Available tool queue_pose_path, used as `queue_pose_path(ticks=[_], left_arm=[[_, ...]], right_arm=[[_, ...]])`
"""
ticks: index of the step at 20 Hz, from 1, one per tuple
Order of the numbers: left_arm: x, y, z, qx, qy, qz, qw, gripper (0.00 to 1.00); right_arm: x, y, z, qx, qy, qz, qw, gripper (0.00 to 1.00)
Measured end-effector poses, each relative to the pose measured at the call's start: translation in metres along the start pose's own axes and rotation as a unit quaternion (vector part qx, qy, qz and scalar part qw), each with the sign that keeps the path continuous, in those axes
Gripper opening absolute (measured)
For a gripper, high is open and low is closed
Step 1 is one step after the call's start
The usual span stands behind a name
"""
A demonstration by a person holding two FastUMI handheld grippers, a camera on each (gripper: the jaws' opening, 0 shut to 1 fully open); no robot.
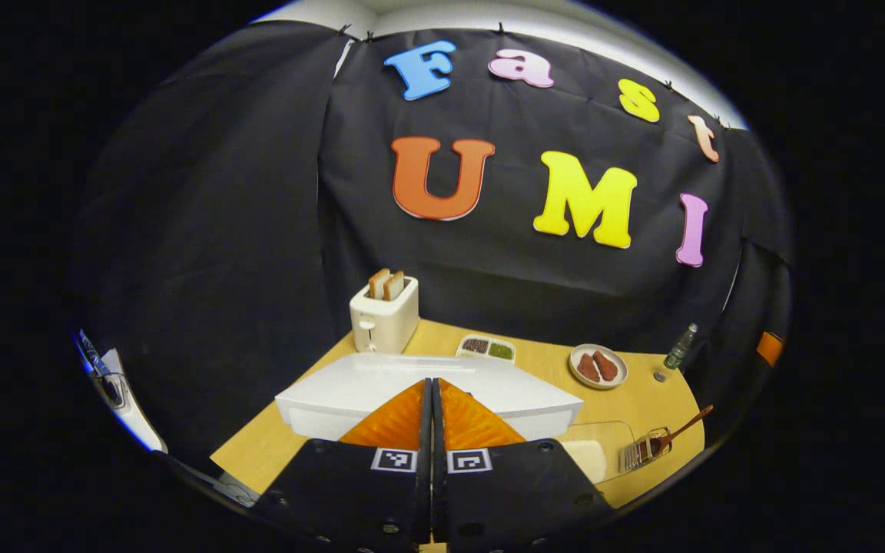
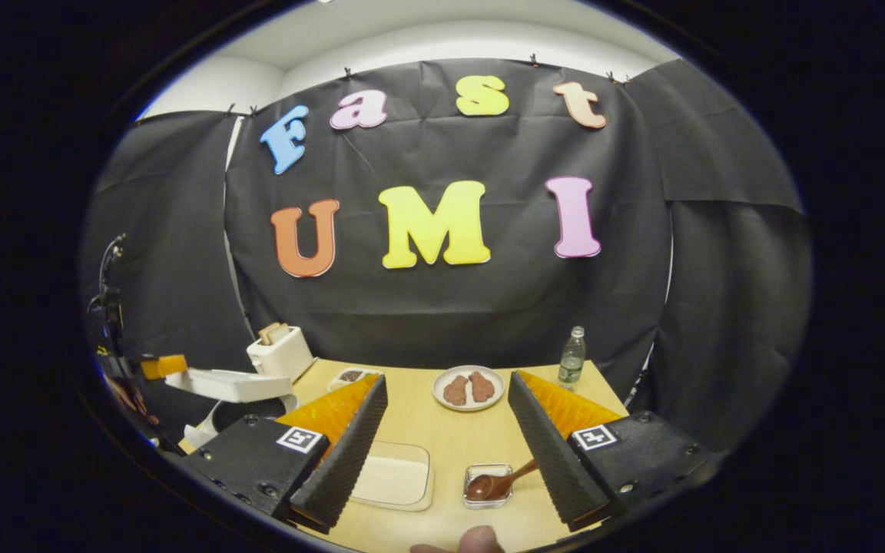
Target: Close the left gripper, press the button to open the rice cooker; take a wooden spoon from the chopstick holder with the right hand, scoop a spoonful of rice and pour it into the rice cooker, then put the wooden spoon back into the chopstick holder.
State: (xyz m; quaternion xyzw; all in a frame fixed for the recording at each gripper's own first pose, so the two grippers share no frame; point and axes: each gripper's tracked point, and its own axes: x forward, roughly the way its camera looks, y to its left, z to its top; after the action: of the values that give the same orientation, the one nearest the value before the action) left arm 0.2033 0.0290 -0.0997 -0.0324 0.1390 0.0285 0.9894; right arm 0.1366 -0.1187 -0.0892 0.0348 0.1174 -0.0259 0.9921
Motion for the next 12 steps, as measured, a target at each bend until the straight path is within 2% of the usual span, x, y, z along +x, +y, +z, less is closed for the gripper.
queue_pose_path(ticks=[2,4,5,6,8,9,10,11,12], left_arm=[[0.000,-0.003,0.026,0.000,-0.030,-0.002,1.000,0.11],[-0.002,-0.010,0.045,-0.005,-0.058,-0.017,0.998,0.12],[-0.008,-0.013,0.052,-0.006,-0.069,-0.021,0.997,0.27],[-0.014,-0.015,0.059,-0.005,-0.082,-0.024,0.996,0.47],[-0.027,-0.018,0.072,0.002,-0.104,-0.029,0.994,0.59],[-0.033,-0.023,0.074,0.006,-0.111,-0.034,0.993,0.69],[-0.039,-0.024,0.074,0.012,-0.117,-0.033,0.993,0.69],[-0.044,-0.024,0.077,0.016,-0.121,-0.031,0.992,0.97],[-0.049,-0.024,0.077,0.019,-0.123,-0.031,0.992,0.97]], right_arm=[[-0.007,0.000,0.004,-0.005,-0.007,-0.001,1.000,0.99],[-0.013,-0.004,0.007,-0.007,-0.010,-0.006,1.000,0.99],[-0.016,-0.006,0.006,-0.007,-0.011,-0.009,1.000,0.99],[-0.020,-0.007,0.006,-0.007,-0.012,-0.013,1.000,0.99],[-0.028,-0.011,0.004,-0.005,-0.012,-0.018,1.000,1.00],[-0.032,-0.012,0.003,-0.003,-0.013,-0.021,1.000,0.99],[-0.035,-0.014,0.002,-0.002,-0.014,-0.025,1.000,0.99],[-0.038,-0.016,0.002,-0.001,-0.015,-0.028,0.999,0.99],[-0.042,-0.018,0.001,-0.001,-0.015,-0.033,0.999,0.99]])
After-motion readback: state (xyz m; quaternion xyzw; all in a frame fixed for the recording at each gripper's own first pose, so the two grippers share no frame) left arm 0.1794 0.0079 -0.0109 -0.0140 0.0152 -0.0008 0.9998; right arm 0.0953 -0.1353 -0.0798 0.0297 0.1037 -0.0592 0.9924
